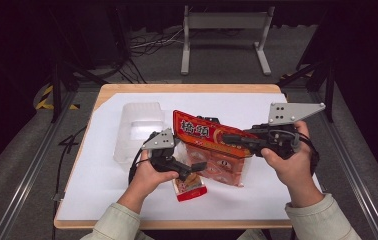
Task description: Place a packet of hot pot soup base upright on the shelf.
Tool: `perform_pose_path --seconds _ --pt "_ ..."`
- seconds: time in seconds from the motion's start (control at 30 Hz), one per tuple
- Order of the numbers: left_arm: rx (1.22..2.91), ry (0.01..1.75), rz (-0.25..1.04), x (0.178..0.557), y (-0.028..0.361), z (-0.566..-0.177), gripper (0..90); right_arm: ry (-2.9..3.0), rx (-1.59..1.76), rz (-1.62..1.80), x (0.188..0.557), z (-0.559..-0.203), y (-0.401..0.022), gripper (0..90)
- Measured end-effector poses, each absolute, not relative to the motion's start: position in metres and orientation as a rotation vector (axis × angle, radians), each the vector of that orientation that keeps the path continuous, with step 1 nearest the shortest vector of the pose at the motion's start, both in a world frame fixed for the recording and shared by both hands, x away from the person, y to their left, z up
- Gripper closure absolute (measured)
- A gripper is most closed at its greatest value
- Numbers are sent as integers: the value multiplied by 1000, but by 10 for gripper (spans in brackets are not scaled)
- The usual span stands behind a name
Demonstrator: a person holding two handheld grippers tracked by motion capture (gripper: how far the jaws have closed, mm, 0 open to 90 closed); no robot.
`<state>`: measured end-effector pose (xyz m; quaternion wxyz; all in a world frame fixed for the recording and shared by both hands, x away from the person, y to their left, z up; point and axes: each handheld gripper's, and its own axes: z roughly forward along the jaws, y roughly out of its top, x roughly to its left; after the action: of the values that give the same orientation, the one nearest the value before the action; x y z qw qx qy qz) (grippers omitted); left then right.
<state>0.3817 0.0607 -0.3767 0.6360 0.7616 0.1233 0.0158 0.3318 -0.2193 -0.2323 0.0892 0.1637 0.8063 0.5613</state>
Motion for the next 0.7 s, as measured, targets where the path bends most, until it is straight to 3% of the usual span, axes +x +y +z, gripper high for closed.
perform_pose_path --seconds 0.27,0.37,0.57,0.7 --pt "1701 243 15 382 59 -378 184 2387 469 1714 332 -234 -218 900" --pt "1699 218 -12 382 59 -378 279 2378 466 1726 333 -234 -219 900" --pt "1726 141 -46 379 59 -378 565 2363 486 1742 334 -237 -222 900" --pt "1748 106 -56 375 59 -374 685 2351 504 1757 335 -239 -227 900"
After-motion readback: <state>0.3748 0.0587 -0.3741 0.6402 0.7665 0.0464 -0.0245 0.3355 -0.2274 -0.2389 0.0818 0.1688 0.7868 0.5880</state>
